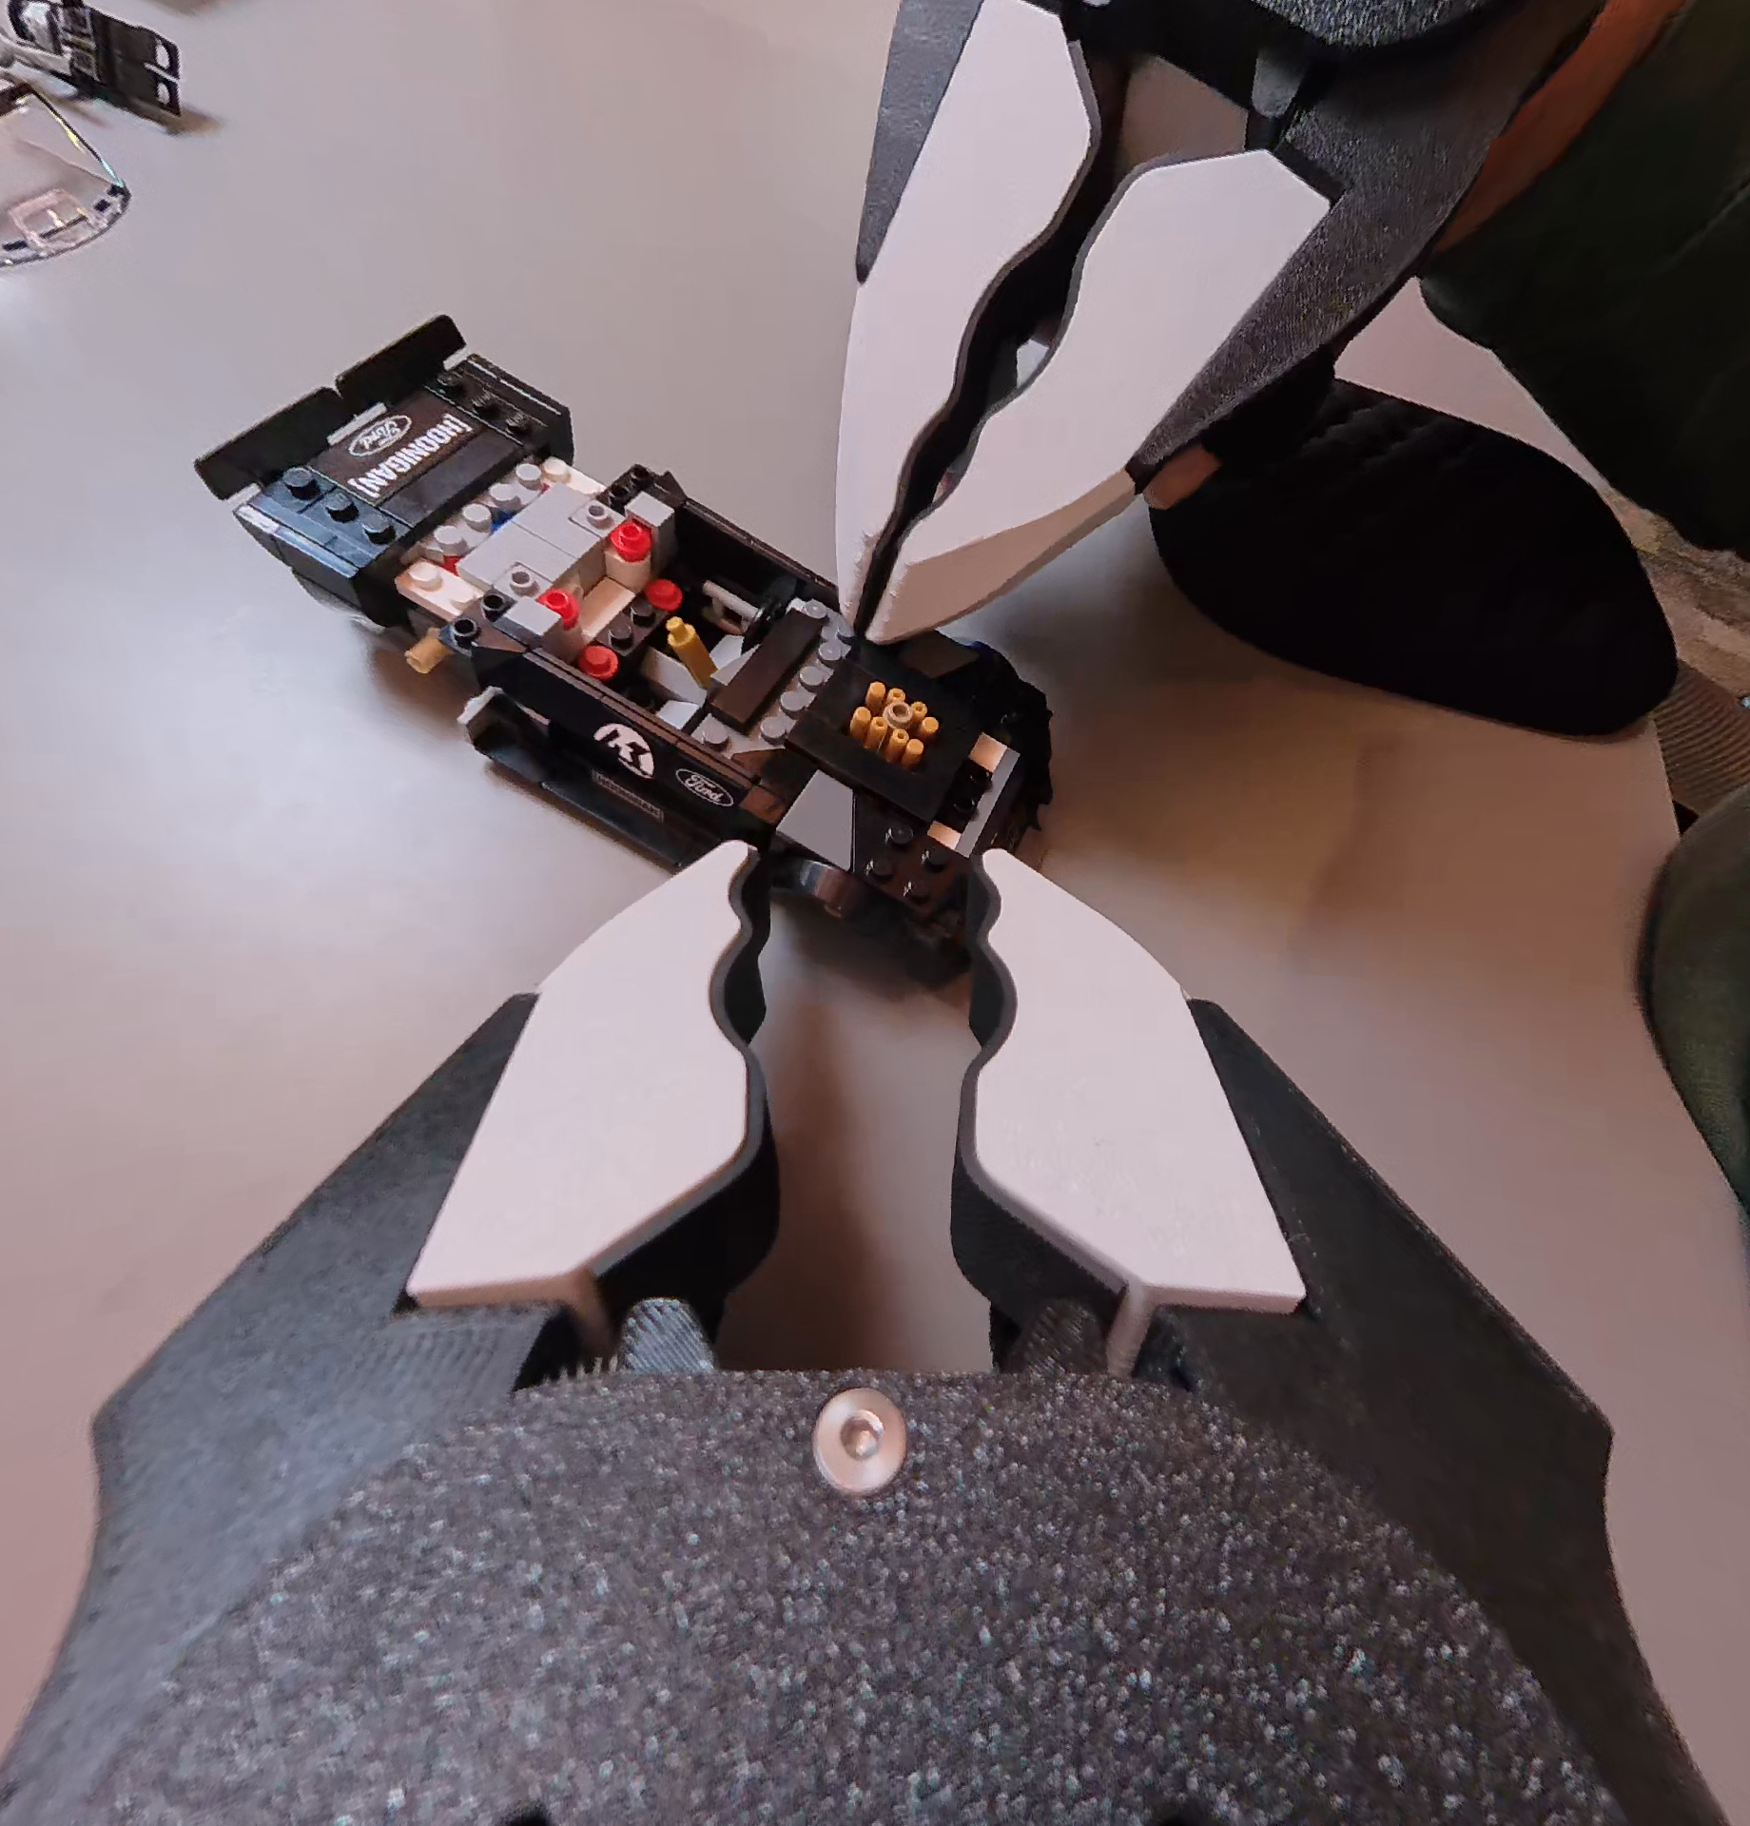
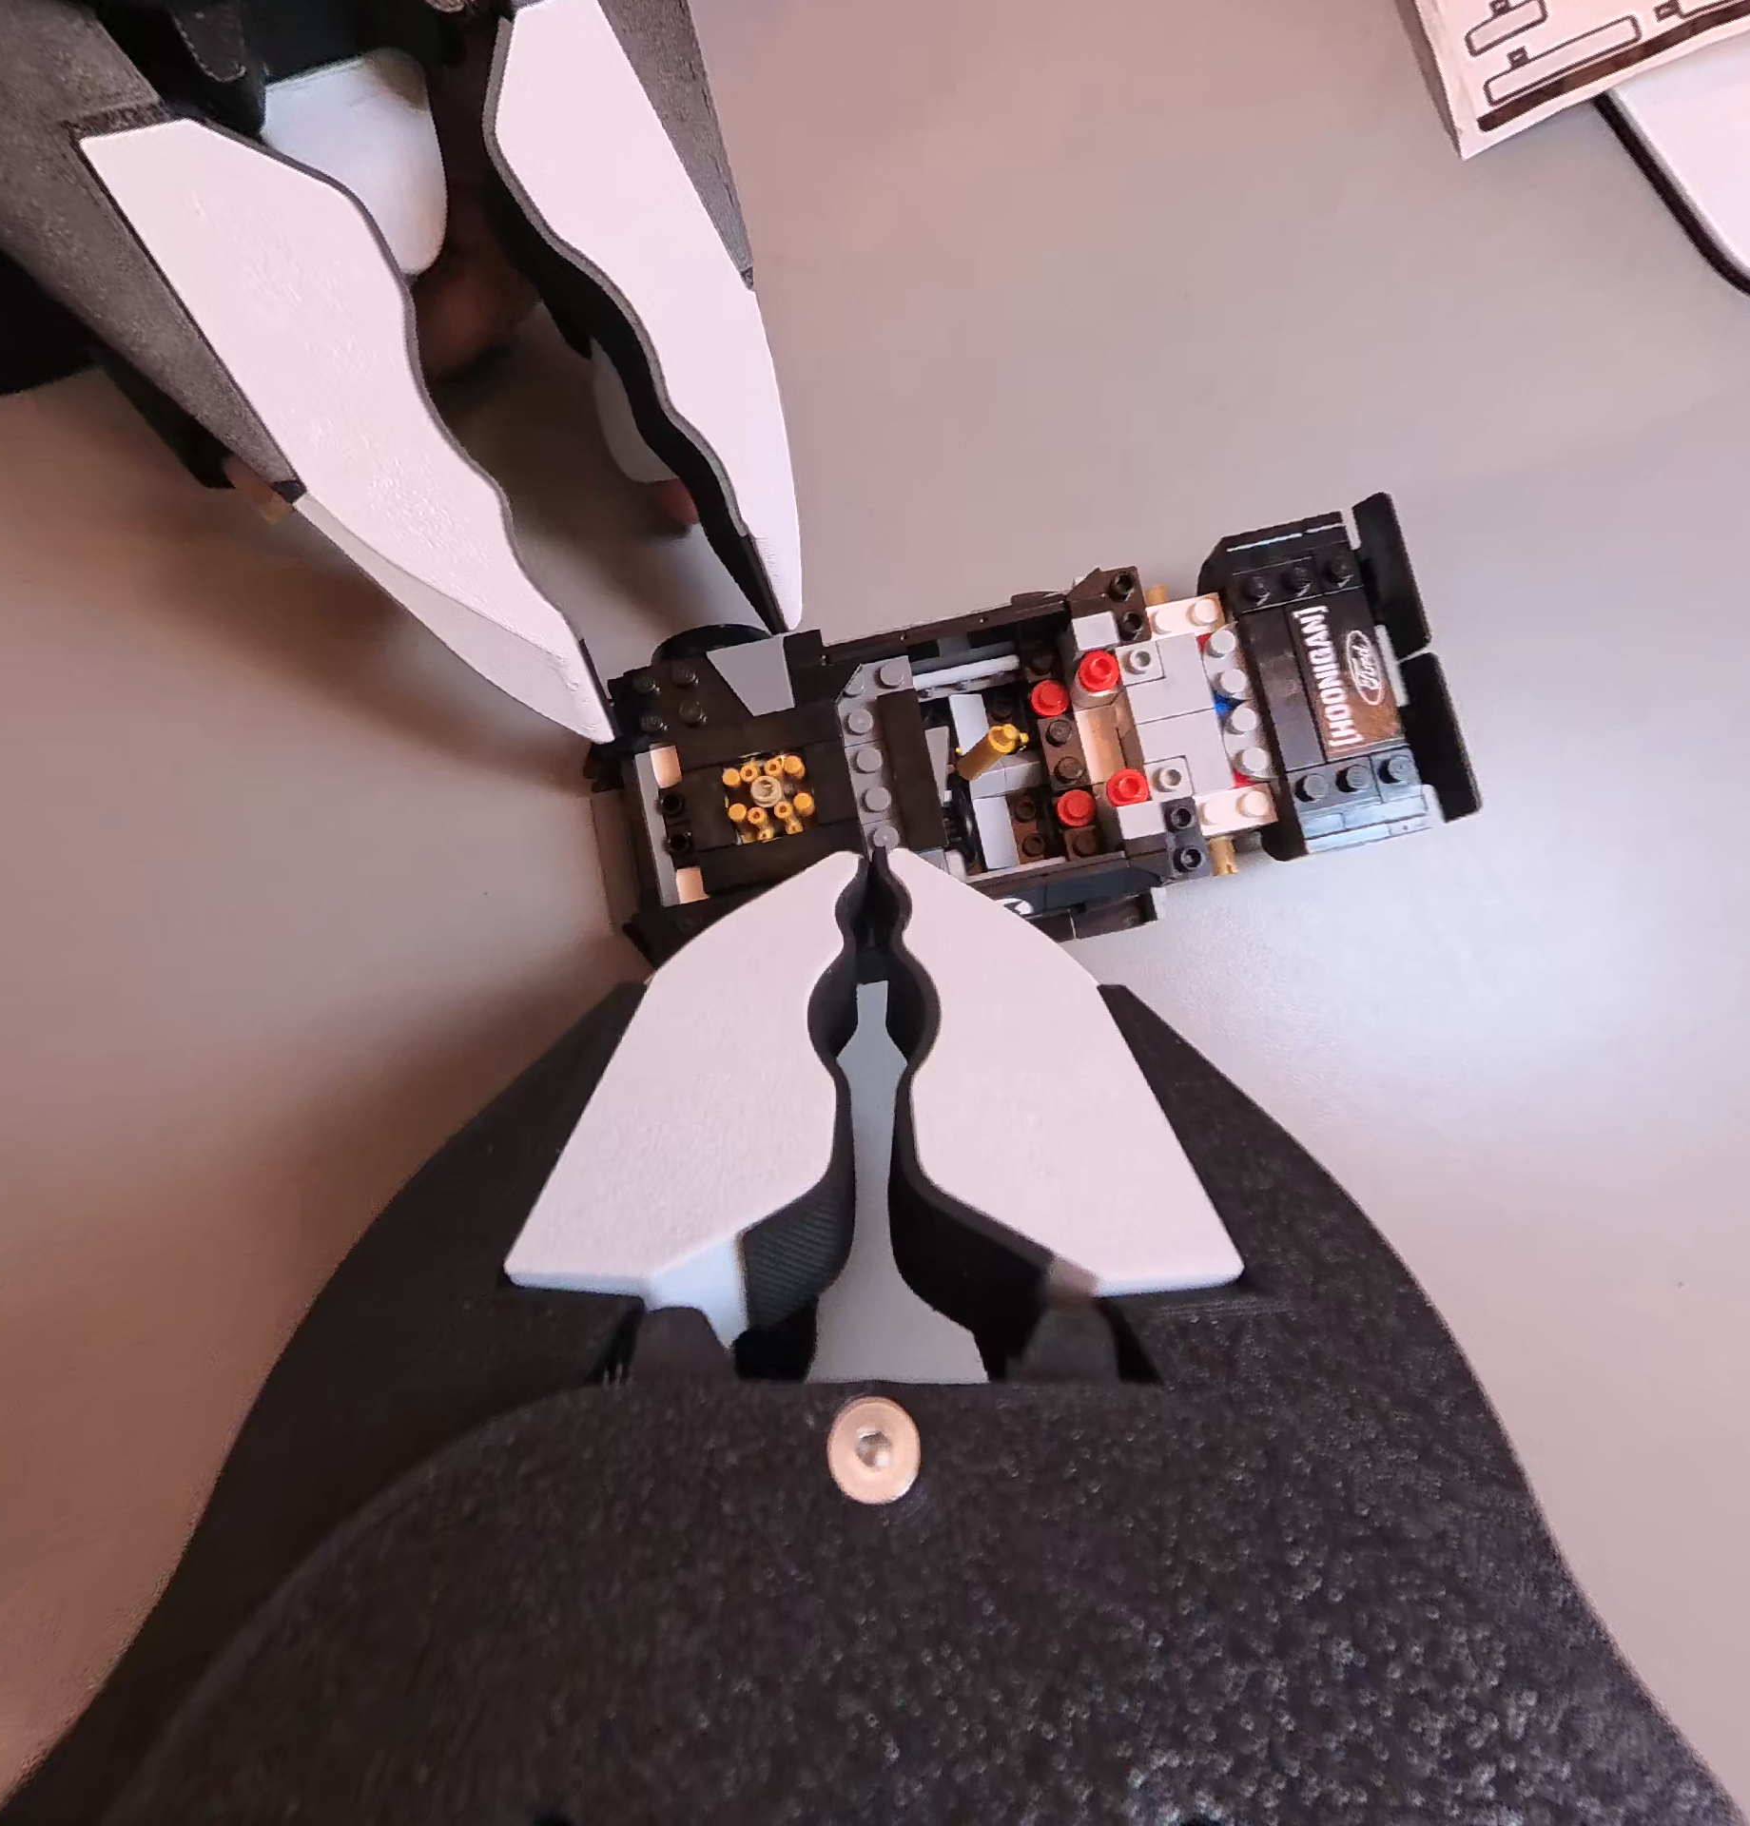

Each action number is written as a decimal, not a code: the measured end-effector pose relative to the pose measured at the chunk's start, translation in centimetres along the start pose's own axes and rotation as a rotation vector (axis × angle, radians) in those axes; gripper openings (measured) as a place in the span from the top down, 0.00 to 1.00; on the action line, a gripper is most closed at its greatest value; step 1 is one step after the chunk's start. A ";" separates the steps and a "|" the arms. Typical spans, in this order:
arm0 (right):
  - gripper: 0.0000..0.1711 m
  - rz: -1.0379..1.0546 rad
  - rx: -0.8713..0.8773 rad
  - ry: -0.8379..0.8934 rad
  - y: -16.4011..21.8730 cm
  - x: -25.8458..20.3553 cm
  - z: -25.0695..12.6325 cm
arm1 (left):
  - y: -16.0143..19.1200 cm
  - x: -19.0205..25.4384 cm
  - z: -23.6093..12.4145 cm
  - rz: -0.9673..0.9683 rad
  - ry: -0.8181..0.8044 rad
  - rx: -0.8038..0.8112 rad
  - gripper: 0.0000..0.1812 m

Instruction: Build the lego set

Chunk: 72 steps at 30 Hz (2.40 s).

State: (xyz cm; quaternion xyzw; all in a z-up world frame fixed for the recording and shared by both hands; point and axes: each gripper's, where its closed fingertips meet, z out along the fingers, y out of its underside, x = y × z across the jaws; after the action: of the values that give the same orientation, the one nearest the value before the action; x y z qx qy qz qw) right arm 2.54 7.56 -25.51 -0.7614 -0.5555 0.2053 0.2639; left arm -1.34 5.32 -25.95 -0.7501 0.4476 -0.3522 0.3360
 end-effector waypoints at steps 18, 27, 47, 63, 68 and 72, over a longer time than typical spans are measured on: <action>1.00 0.053 -0.078 -0.114 0.1 -0.1 0.1 | -0.1 0.0 0.0 -0.035 0.015 0.007 0.79; 1.00 0.097 -0.005 -0.113 -0.4 -0.2 0.0 | -0.1 0.1 0.0 -0.037 0.022 0.010 0.79; 1.00 0.066 0.007 -0.043 0.0 0.1 0.0 | -0.2 0.1 0.1 -0.041 0.026 0.006 0.79; 1.00 0.055 -0.138 -0.043 -0.1 0.1 0.2 | -0.1 0.2 0.1 -0.058 0.037 0.004 0.78; 1.00 0.082 -0.102 -0.031 -0.3 0.1 0.3 | -0.2 0.0 0.1 -0.074 0.035 0.009 0.78; 1.00 0.114 -0.004 -0.036 -0.6 -0.1 0.1 | -0.2 0.0 0.1 -0.080 0.039 0.013 0.78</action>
State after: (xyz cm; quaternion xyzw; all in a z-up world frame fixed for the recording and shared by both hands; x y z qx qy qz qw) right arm 1.98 7.61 -25.19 -0.7884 -0.5163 0.2325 0.2403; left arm -1.21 5.46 -25.80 -0.7583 0.4215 -0.3827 0.3176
